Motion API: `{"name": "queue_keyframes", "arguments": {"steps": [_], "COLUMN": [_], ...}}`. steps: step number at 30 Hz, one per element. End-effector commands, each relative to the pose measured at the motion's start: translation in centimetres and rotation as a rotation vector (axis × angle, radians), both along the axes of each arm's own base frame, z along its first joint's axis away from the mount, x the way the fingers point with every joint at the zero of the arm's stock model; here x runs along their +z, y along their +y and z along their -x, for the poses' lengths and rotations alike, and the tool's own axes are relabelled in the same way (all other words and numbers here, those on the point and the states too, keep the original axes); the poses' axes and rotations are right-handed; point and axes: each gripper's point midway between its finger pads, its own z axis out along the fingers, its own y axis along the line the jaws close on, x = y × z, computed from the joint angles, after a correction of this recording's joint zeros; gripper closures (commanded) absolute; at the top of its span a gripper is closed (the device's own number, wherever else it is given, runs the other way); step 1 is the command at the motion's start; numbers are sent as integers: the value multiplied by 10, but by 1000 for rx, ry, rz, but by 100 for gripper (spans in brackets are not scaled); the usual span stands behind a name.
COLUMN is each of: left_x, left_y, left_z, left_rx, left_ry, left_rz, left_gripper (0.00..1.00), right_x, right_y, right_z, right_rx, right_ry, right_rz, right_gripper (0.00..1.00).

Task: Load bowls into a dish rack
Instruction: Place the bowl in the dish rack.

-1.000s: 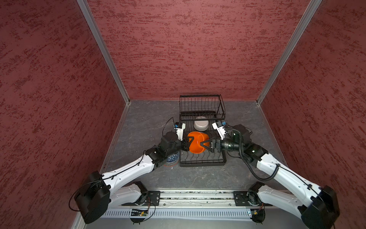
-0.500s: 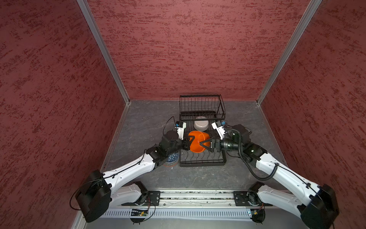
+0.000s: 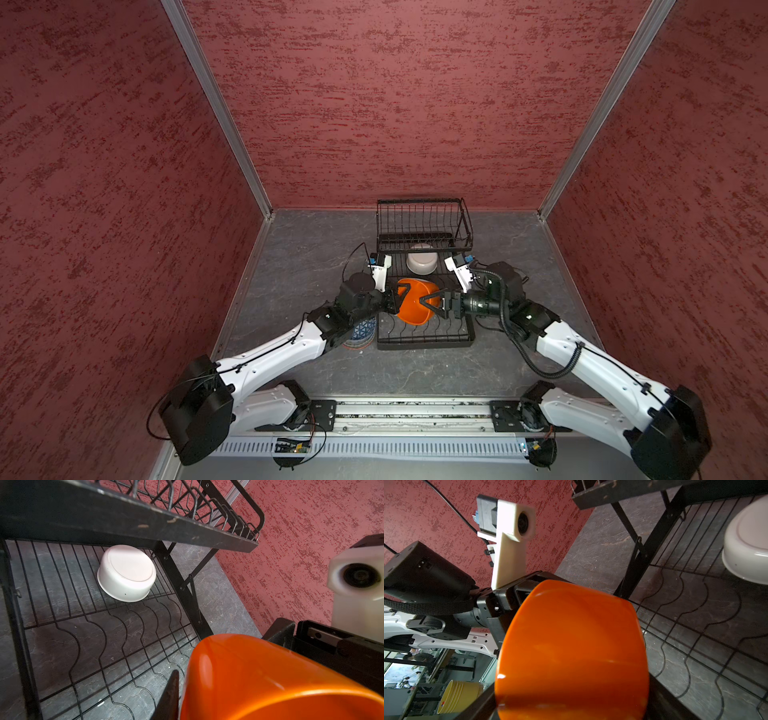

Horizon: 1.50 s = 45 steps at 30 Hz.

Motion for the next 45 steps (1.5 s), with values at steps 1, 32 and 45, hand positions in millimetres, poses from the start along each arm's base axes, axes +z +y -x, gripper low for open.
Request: {"name": "queue_keyframes", "arguments": {"steps": [1,32,45], "left_x": [13,15,21], "left_y": [-3,-1,9], "left_z": [-5,-21,-20], "left_rx": [4,21,37], "left_ry": [-34,-24,-31], "left_rz": [17,17,10], "left_gripper": [80,69,38], "right_x": [10,10,-11], "right_y": [-1,-12,-16], "right_z": [-4,-27,-43], "right_rx": [-18,-154,-202], "right_ry": [-50,-93,-115], "right_rz": [-23,17,105], "right_gripper": [14,27,29]}}
